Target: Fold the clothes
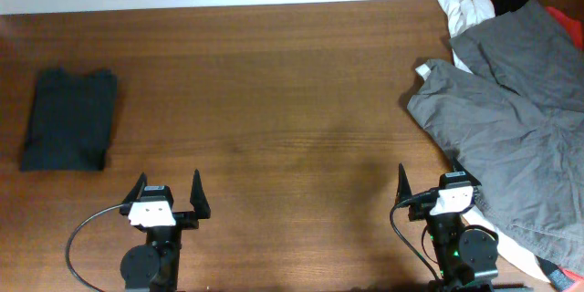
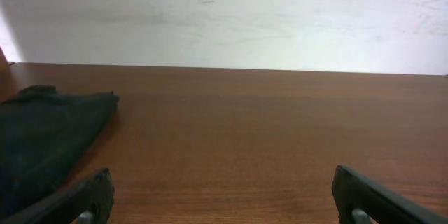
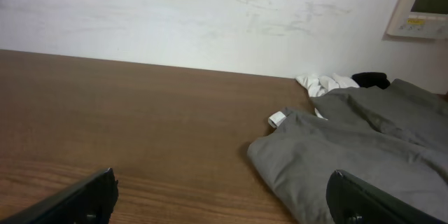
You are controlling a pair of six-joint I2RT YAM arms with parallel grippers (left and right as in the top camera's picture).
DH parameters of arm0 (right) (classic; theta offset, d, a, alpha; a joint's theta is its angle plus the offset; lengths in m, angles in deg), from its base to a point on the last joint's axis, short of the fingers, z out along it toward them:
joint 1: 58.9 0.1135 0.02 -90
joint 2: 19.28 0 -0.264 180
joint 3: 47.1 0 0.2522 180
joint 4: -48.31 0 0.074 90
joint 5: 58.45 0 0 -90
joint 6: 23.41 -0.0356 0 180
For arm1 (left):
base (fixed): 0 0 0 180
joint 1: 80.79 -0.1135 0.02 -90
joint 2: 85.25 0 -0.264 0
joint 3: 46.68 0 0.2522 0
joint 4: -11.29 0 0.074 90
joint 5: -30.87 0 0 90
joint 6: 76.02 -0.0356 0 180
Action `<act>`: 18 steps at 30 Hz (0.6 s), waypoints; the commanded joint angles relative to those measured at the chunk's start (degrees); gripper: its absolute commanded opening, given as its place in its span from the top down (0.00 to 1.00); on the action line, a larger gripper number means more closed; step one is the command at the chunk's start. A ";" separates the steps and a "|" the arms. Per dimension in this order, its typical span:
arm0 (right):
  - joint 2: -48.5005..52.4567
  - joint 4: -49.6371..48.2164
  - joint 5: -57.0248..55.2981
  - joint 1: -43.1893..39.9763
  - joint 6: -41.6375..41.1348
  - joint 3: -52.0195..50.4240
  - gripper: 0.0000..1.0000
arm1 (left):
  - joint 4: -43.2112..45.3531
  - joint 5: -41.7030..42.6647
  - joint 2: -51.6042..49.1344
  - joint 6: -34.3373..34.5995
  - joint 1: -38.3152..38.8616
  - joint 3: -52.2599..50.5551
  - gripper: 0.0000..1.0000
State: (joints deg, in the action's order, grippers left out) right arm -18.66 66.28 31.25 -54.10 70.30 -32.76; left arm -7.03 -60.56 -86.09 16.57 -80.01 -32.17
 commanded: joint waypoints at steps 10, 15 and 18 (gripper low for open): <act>-0.26 0.33 0.31 -0.33 0.35 -0.26 0.01 | -0.17 0.22 0.07 -0.90 -0.20 -0.24 0.01; -0.26 0.35 -0.09 -0.33 0.35 -0.26 0.01 | -0.17 0.20 0.07 -0.92 -0.20 -0.24 0.01; -0.26 0.37 -0.59 -0.33 0.35 -0.26 0.01 | -0.17 0.17 0.07 -0.92 -0.20 -0.24 0.01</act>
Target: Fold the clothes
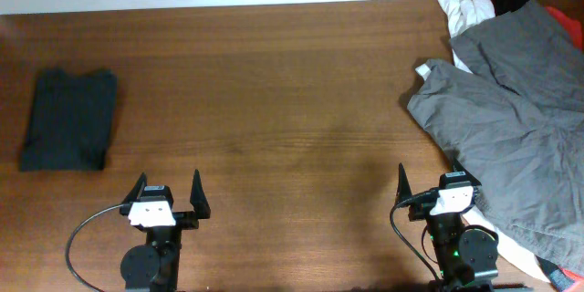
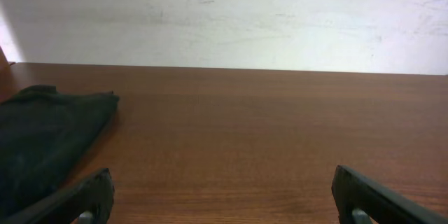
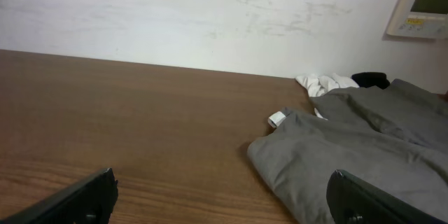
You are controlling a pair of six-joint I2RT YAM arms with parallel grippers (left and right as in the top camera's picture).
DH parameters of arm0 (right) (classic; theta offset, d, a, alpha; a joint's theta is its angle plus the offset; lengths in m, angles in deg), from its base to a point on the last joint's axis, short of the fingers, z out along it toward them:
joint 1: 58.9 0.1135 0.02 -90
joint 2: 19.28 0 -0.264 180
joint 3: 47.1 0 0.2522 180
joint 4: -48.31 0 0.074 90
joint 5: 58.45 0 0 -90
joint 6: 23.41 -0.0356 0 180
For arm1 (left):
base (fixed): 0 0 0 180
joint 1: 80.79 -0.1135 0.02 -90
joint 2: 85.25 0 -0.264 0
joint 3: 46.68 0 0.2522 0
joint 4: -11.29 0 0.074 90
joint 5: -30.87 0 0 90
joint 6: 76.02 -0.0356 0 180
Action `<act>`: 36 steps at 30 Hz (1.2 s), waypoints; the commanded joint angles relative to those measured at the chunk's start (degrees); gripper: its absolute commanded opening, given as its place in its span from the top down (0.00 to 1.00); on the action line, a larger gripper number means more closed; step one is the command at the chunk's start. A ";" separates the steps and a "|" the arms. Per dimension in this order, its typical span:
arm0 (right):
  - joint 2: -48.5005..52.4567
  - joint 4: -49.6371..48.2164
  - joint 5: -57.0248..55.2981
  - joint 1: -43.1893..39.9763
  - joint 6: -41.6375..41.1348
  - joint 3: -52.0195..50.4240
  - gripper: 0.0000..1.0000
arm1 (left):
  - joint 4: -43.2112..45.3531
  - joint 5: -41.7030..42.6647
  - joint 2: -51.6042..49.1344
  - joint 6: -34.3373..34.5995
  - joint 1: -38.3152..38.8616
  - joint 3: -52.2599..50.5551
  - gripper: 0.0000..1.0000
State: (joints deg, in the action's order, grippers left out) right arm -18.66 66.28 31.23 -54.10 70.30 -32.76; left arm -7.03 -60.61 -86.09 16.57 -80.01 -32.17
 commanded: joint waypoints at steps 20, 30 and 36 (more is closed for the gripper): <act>-0.26 0.33 -1.88 -0.33 0.35 -0.26 0.01 | -0.11 0.22 0.07 -0.92 -0.20 -0.22 0.01; 0.13 1.73 -3.58 -0.35 -1.01 1.05 0.01 | -0.28 0.24 0.07 -0.92 -0.20 0.66 0.01; 4.85 6.69 -4.04 -0.37 -3.37 7.52 0.01 | -7.13 0.22 -0.74 -0.90 -0.20 6.69 0.01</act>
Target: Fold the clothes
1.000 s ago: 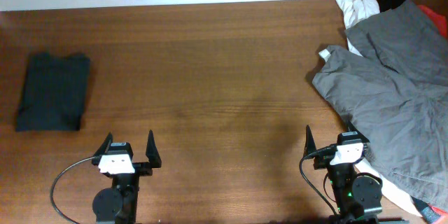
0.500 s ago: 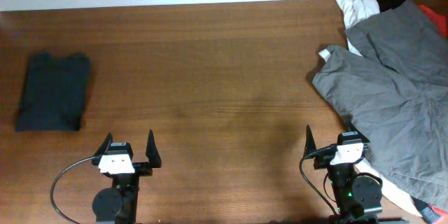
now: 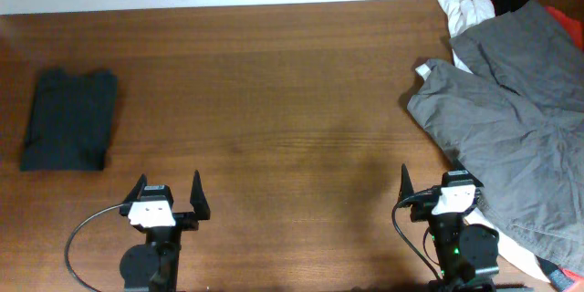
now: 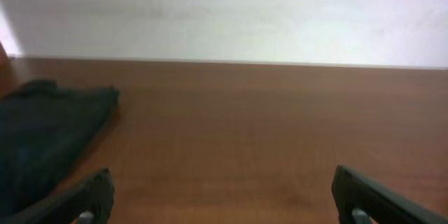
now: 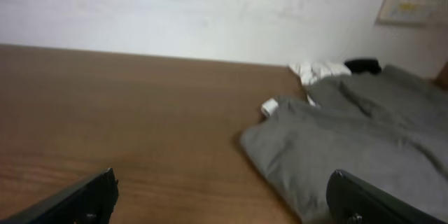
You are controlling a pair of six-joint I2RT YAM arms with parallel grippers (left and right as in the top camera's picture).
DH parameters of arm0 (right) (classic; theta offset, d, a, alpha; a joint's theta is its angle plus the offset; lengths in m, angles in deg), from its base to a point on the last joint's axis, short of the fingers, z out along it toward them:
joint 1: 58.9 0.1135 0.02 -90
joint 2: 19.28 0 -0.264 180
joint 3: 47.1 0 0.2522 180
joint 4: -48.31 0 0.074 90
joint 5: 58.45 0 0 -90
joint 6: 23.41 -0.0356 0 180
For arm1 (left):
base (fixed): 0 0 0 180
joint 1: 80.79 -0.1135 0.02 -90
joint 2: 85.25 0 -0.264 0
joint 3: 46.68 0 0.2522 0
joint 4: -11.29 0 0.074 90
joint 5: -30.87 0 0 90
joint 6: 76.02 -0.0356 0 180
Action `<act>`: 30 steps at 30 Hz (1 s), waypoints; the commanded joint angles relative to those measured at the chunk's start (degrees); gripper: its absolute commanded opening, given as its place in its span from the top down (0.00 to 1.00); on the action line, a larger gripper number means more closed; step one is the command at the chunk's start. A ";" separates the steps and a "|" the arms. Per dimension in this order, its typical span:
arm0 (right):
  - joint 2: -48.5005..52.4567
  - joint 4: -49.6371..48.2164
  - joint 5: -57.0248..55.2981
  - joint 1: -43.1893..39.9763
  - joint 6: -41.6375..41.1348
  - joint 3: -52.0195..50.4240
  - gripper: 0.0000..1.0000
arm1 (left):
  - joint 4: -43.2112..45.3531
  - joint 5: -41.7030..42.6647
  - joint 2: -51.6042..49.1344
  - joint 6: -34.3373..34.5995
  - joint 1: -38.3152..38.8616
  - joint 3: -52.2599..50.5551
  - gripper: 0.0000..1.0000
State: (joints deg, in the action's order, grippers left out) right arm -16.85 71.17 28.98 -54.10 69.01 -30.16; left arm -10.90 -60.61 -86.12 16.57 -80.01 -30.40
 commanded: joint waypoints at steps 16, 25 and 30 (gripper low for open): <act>58.29 32.65 -1.27 -0.37 -4.79 52.85 0.01 | -24.39 5.62 -47.23 -0.68 -0.20 40.46 0.01; 84.48 13.35 -9.16 -0.39 7.87 57.81 0.01 | -25.55 11.82 -61.18 -0.66 -0.20 43.87 0.01; 98.55 8.39 -18.99 -0.39 7.80 57.81 0.11 | -25.33 11.80 -64.52 -0.68 -0.20 43.87 0.01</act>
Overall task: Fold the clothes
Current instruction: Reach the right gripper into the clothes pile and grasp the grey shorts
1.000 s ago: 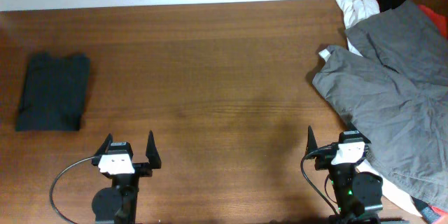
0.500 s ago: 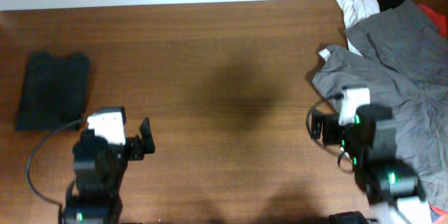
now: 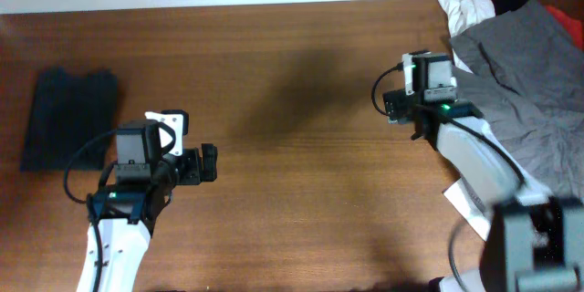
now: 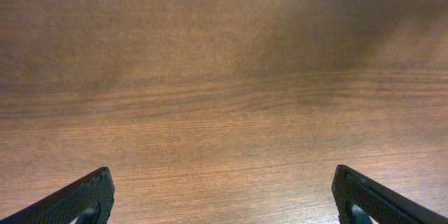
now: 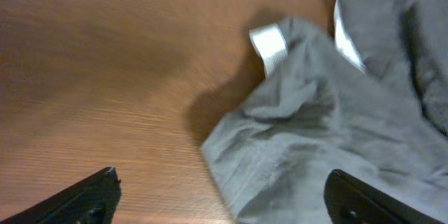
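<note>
A crumpled grey garment point(image 3: 525, 100) lies on top of a pile of clothes at the table's right end. In the right wrist view its near edge point(image 5: 329, 133) and a white tag point(image 5: 269, 42) show. My right gripper point(image 3: 412, 108) point(image 5: 222, 197) hangs open over the garment's left edge, holding nothing. A dark folded garment point(image 3: 68, 119) lies flat at the far left. My left gripper point(image 3: 189, 164) point(image 4: 224, 197) is open above bare wood, to the right of that folded piece, with only table under it.
The pile also holds a white cloth point(image 3: 461, 7), a black piece and something red point(image 3: 570, 20) at the back right corner. More white fabric point(image 3: 474, 199) pokes out at the front right. Brown tabletop point(image 3: 301, 146) spans the middle.
Both arms have left their low parked spots at the front edge. The left gripper is now raised over the table's left part, the right one out over the grey garment's left edge. Both stay open.
At all three earlier moments both arms sat parked at the front edge with open grippers facing the wall, and the clothes lay still. Now both arms are raised and look down, the right over the grey garment. No cloth has moved.
</note>
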You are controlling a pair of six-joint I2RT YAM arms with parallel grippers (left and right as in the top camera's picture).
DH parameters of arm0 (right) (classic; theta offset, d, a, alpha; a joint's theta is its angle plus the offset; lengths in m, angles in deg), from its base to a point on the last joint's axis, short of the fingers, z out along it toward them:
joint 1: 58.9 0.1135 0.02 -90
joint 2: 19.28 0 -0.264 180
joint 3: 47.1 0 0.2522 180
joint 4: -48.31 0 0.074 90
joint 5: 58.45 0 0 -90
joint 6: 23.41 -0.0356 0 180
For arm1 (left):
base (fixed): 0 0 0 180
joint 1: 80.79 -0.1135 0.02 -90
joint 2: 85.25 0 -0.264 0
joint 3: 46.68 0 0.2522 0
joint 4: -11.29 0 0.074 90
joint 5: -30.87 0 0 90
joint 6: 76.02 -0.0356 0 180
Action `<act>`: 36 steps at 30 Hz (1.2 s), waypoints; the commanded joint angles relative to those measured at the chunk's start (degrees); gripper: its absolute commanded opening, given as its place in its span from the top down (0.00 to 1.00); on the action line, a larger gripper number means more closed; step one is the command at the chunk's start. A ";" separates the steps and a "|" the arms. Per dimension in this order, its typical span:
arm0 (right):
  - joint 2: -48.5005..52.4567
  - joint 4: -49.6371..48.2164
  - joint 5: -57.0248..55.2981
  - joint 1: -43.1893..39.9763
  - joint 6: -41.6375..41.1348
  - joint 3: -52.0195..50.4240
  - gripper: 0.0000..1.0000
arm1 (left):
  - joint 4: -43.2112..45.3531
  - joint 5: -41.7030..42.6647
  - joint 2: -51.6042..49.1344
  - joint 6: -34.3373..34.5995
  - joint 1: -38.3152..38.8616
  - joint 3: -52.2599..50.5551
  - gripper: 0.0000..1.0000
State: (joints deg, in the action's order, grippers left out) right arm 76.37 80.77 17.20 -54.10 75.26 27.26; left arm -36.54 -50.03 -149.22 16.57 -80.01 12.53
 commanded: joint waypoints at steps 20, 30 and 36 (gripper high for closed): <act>12.37 -3.91 -7.39 -4.11 -3.80 0.35 0.88 | 2.91 1.22 -3.58 -0.68 -0.20 0.94 0.01; -6.95 5.90 -7.34 0.96 -1.68 8.09 0.96 | 3.56 1.22 -3.58 -0.66 -0.20 0.94 0.01; -17.27 10.60 -5.90 9.86 -0.31 9.97 0.96 | 3.58 1.22 -3.58 -0.66 -0.20 0.94 0.01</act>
State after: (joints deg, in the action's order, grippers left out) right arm 60.88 89.58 9.72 -48.07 74.19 36.41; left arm -33.09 -49.85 -152.56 16.57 -80.01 12.53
